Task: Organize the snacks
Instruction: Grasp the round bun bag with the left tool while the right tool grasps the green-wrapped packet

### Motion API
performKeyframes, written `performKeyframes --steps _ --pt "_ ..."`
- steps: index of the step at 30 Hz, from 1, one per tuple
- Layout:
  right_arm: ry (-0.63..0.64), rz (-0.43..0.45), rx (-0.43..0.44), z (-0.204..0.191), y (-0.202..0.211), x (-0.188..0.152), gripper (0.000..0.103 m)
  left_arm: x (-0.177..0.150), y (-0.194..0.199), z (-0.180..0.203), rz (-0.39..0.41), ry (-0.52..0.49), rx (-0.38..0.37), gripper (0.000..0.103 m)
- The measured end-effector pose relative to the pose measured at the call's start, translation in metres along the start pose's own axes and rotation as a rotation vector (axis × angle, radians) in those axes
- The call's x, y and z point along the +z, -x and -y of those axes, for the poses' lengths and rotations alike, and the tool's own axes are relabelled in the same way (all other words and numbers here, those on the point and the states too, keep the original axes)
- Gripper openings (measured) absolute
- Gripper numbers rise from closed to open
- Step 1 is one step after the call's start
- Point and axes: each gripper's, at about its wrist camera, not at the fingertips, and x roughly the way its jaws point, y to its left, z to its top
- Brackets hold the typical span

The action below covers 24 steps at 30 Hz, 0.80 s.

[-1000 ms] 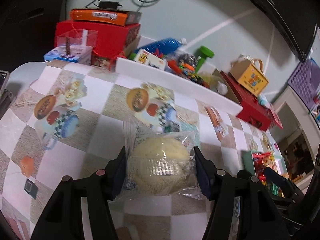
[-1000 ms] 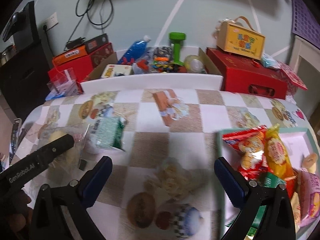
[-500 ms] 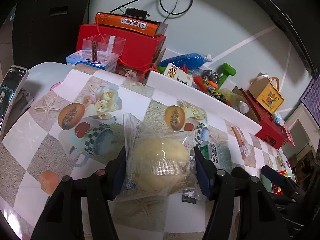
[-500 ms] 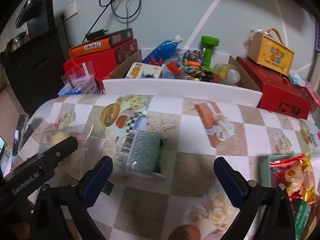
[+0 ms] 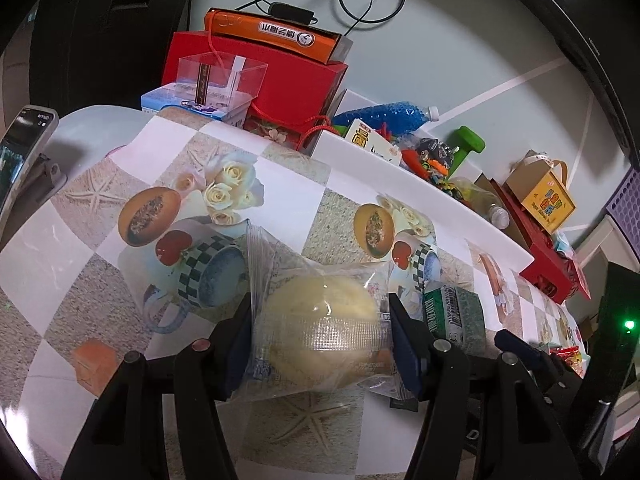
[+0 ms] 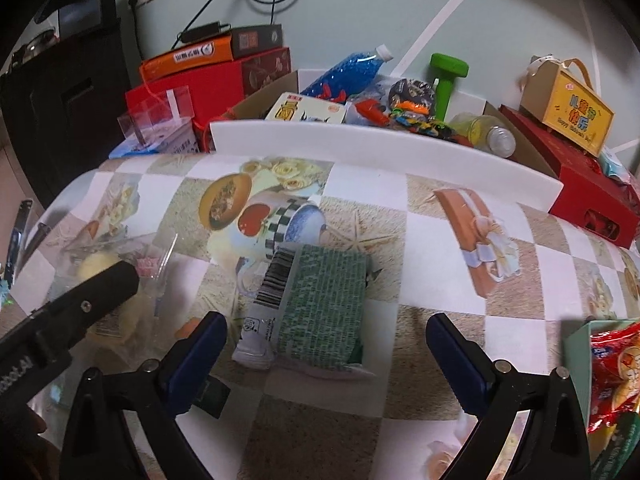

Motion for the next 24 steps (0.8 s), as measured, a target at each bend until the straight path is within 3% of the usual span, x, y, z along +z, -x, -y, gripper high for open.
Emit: performKeyframes --steps 16,24 --pt "-0.009 -0.040 -0.006 0.001 -0.013 -0.004 0.101 -0.003 -0.005 -0.004 -0.023 0.008 0.003 0.063" --pt "-0.037 -0.025 -0.015 0.009 -0.009 -0.003 0.086 -0.003 -0.007 -0.001 -0.028 0.000 0.002 0.064"
